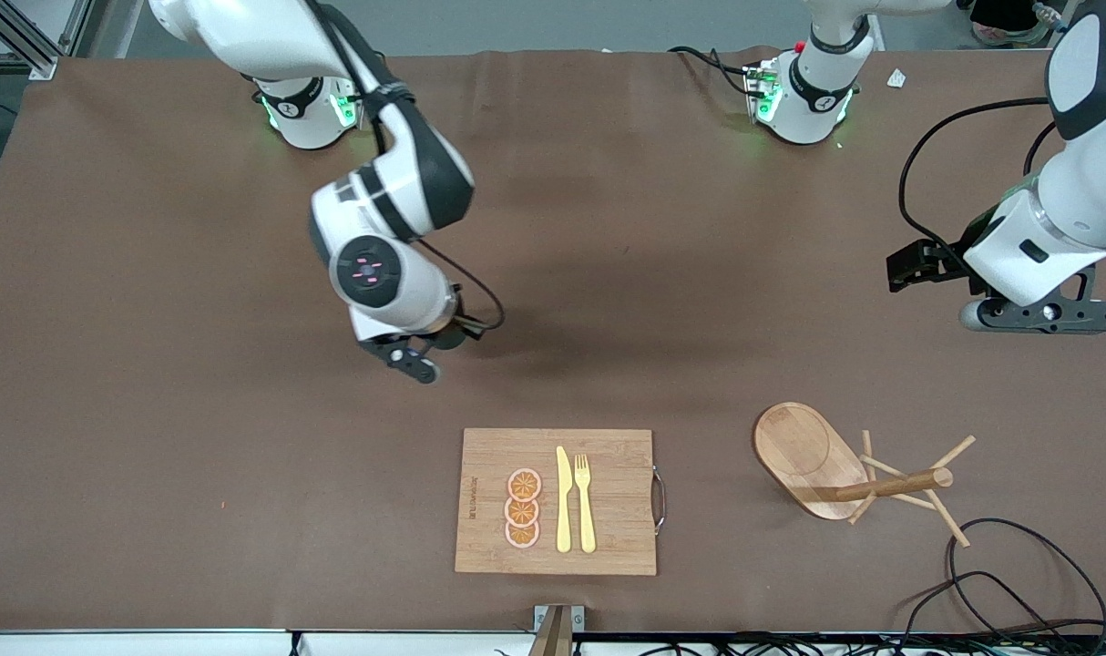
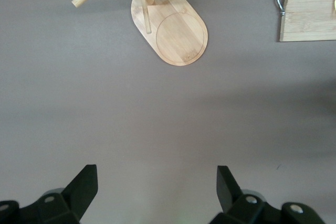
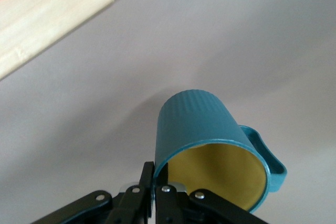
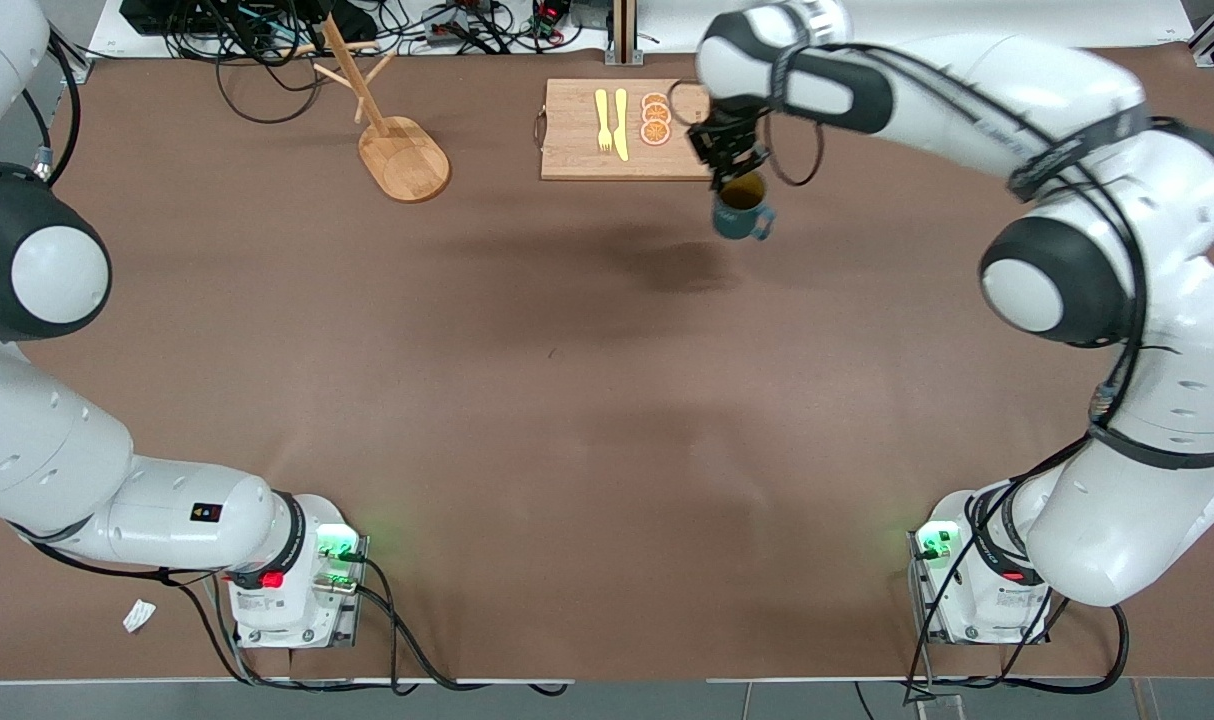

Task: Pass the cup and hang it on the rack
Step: 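Lift the teal mug with the right gripper toward the table center, then carry the mug with the right gripper while the left gripper approaches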

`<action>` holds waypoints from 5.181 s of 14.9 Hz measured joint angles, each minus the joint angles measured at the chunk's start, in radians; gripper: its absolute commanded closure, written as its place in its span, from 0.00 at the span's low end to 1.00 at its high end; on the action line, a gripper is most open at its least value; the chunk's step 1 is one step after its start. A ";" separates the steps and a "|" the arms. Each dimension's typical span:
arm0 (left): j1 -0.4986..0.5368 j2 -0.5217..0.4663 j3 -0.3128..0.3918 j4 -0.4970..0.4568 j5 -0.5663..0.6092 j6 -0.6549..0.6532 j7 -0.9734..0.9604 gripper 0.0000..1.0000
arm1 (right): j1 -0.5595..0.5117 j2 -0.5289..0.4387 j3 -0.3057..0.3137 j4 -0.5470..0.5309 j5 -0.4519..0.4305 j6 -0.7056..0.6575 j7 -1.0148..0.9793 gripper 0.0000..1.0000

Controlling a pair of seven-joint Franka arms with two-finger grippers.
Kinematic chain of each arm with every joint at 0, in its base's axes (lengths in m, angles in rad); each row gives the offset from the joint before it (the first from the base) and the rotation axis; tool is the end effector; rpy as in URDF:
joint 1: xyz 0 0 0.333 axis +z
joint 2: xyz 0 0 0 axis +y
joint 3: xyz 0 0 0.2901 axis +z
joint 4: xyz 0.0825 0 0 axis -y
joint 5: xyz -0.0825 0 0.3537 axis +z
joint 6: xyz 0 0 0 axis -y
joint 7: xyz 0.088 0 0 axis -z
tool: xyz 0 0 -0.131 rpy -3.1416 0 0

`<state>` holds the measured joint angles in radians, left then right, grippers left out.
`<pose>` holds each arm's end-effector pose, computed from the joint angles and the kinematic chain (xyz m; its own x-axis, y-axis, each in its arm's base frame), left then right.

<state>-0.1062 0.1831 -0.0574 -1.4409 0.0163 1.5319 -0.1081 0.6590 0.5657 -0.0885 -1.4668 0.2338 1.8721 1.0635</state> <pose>0.5603 -0.0876 0.5284 0.9944 -0.0542 -0.0905 -0.0558 -0.9983 -0.0157 0.5266 0.3744 0.3091 0.8174 -0.5326 -0.2196 -0.5329 -0.8438 0.0630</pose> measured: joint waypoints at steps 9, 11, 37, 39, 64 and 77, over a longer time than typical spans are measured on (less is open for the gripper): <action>0.047 0.037 0.008 0.000 0.012 0.000 -0.054 0.00 | 0.103 0.183 0.065 0.122 0.012 0.209 0.287 1.00; 0.047 0.049 0.008 0.000 0.017 0.000 -0.054 0.00 | 0.120 0.210 0.068 0.123 0.015 0.254 0.317 1.00; 0.011 0.071 -0.014 0.006 0.017 0.079 -0.053 0.00 | 0.133 0.232 0.084 0.143 0.018 0.271 0.343 1.00; 0.011 0.071 -0.014 0.006 0.017 0.079 -0.053 0.00 | 0.135 0.233 0.094 0.148 0.018 0.271 0.312 1.00; 0.018 0.062 -0.050 0.011 0.018 0.077 -0.033 0.00 | 0.193 0.282 0.094 0.230 0.019 0.279 0.090 0.99; 0.024 0.062 -0.050 0.011 0.018 0.076 -0.030 0.00 | 0.182 0.316 0.086 0.257 0.060 0.281 0.152 0.38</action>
<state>-0.0825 0.2454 -0.1073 -1.4301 0.0346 1.6082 -0.1384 0.8405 0.8815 -0.0020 -1.2095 0.2937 2.1526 1.2158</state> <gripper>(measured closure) 0.000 0.507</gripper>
